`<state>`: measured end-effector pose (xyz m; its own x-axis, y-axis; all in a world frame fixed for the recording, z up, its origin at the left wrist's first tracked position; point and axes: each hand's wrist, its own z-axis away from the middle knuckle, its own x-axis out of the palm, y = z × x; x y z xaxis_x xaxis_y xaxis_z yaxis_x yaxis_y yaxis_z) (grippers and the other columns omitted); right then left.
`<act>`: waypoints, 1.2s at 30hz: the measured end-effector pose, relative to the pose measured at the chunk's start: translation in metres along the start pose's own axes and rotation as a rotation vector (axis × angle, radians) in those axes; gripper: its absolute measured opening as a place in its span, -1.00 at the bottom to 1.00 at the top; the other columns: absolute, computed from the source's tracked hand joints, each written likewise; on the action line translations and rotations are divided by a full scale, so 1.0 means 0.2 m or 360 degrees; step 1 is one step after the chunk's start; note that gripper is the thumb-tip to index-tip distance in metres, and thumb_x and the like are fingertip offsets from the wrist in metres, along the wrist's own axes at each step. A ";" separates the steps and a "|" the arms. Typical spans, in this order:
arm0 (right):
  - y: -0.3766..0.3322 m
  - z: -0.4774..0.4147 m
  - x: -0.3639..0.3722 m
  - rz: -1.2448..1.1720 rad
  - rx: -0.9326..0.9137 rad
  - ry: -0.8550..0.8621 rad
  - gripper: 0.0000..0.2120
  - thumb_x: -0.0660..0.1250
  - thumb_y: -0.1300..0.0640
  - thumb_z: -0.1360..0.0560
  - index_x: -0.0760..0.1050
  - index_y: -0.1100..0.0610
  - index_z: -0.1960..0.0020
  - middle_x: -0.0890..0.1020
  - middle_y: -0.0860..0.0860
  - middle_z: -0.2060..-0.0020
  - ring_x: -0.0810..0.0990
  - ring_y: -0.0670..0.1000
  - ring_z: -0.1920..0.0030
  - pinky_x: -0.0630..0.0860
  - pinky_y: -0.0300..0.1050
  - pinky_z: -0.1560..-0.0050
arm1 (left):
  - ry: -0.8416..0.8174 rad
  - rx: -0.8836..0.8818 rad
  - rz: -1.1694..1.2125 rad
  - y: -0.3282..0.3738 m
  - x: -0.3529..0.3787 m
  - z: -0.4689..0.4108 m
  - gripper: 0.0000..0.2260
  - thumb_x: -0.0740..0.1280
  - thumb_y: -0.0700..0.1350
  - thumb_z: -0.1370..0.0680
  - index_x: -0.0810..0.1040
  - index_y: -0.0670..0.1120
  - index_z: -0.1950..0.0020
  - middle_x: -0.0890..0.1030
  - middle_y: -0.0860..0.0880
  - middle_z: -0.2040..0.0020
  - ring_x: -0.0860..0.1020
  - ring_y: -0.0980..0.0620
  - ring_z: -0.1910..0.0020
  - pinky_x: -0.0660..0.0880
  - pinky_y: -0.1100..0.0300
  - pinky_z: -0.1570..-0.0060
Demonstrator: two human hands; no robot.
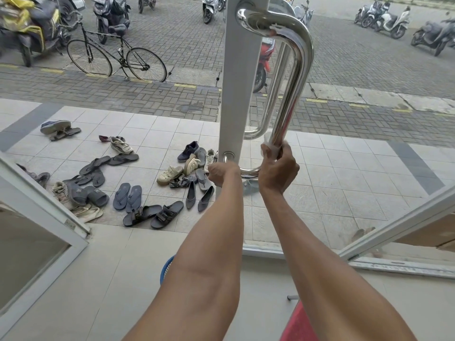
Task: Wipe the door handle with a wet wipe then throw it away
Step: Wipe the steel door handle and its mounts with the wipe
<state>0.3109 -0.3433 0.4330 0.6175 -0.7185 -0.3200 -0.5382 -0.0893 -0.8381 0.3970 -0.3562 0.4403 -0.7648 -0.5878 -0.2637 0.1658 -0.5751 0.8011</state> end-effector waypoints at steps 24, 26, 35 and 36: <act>-0.02 -0.02 -0.04 0.0037 -0.0090 -0.0058 -0.66 0.42 -0.10 -0.47 0.58 0.12 -0.10 0.72 0.06 0.18 0.66 0.14 0.20 0.48 -0.12 0.20 | 0.0156 0.0076 0.0079 0.00 0.02 0.04 -0.78 0.40 -0.29 -0.51 0.52 -0.33 -0.12 0.65 -0.25 -0.07 0.65 -0.14 -0.01 0.42 0.23 0.32; -0.05 -0.04 -0.05 0.0036 -0.0096 -0.0056 -0.66 0.43 -0.11 -0.46 0.59 0.11 -0.09 0.72 0.06 0.20 0.66 0.14 0.20 0.45 -0.14 0.22 | 0.0148 0.0051 0.0122 0.00 0.02 0.04 -0.80 0.40 -0.30 -0.50 0.54 -0.33 -0.10 0.65 -0.25 -0.06 0.66 -0.13 0.00 0.43 0.24 0.32; -0.17 -0.13 -0.08 -0.0032 -0.0248 0.0041 -0.63 0.41 -0.16 -0.45 0.60 0.09 -0.09 0.72 0.04 0.23 0.66 0.11 0.25 0.45 -0.14 0.26 | 0.0110 -0.0108 0.0120 -0.03 0.03 0.09 -0.65 0.47 -0.04 -0.48 0.56 -0.28 -0.08 0.66 -0.22 -0.06 0.65 -0.13 -0.03 0.57 0.13 0.14; -0.16 -0.13 -0.08 -0.0032 -0.0258 0.0031 -0.62 0.41 -0.16 -0.46 0.59 0.11 -0.11 0.72 0.05 0.23 0.66 0.12 0.25 0.48 -0.11 0.26 | 0.0115 -0.0124 0.0123 -0.04 0.04 0.08 -0.66 0.47 -0.05 -0.47 0.56 -0.28 -0.08 0.65 -0.22 -0.07 0.64 -0.14 -0.04 0.56 0.12 0.12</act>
<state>0.3030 -0.3464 0.4760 0.6187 -0.7285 -0.2941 -0.6123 -0.2125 -0.7615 0.3798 -0.3466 0.4409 -0.7017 -0.6697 -0.2431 0.2725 -0.5676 0.7769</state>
